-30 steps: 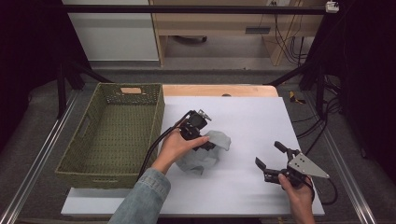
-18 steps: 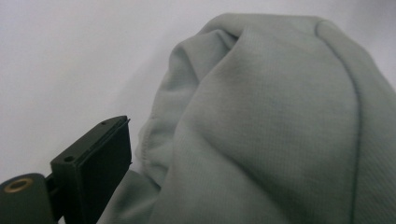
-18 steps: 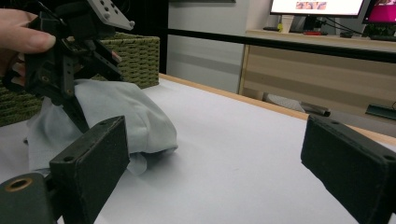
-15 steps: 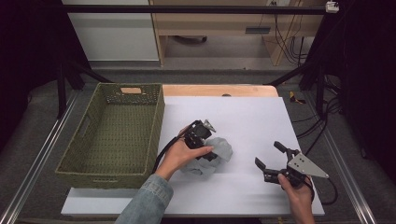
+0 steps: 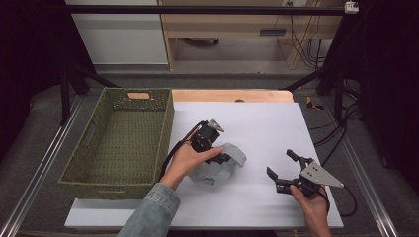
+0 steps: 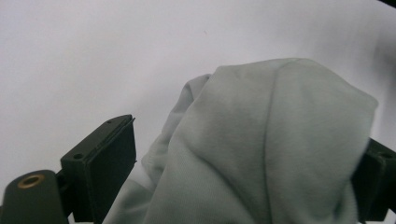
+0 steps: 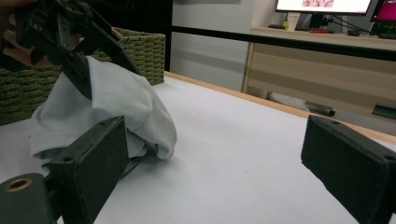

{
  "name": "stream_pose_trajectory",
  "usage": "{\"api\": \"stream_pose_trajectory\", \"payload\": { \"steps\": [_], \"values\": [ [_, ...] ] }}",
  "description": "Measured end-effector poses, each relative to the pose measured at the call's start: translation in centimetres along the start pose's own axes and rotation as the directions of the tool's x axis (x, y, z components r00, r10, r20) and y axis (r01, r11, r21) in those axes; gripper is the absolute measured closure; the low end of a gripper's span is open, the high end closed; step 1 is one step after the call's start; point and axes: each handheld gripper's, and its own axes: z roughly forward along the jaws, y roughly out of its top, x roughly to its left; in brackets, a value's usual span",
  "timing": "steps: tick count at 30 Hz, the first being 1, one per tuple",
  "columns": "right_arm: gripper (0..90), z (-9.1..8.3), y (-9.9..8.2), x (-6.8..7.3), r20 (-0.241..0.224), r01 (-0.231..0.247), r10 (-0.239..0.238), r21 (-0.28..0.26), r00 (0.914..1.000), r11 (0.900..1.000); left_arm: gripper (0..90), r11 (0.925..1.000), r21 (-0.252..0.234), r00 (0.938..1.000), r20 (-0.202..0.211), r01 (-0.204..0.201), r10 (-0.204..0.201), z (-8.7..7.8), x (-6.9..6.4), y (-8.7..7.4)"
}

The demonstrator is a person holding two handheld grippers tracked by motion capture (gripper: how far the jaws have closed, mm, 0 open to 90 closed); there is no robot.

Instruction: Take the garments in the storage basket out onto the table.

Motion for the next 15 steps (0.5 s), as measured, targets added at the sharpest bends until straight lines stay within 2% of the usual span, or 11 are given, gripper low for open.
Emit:
{"api": "stream_pose_trajectory", "payload": {
  "steps": [11, 14, 15],
  "values": [
    [7.9, 0.0, 0.1, 0.0, 0.01, -0.005, 0.005, 0.006, 0.9999, 1.0, 9.1, 0.9978, -0.064, 0.9999, -0.004, 0.016, -0.016, -1.7, 0.1, 1.2],
    [7.8, -0.1, 0.0, -0.1, 0.012, -0.005, 0.005, 0.004, 0.9999, 1.0, 8.1, 0.9933, -0.107, 0.9991, 0.012, 0.042, -0.041, -2.0, 0.1, 1.2],
    [7.7, -0.1, 0.0, -0.1, 0.012, -0.005, 0.005, 0.006, 0.9999, 1.0, 7.8, 0.9933, -0.11, 0.9995, 0.003, 0.033, -0.033, -2.2, 0.2, 1.2]
  ]
}}
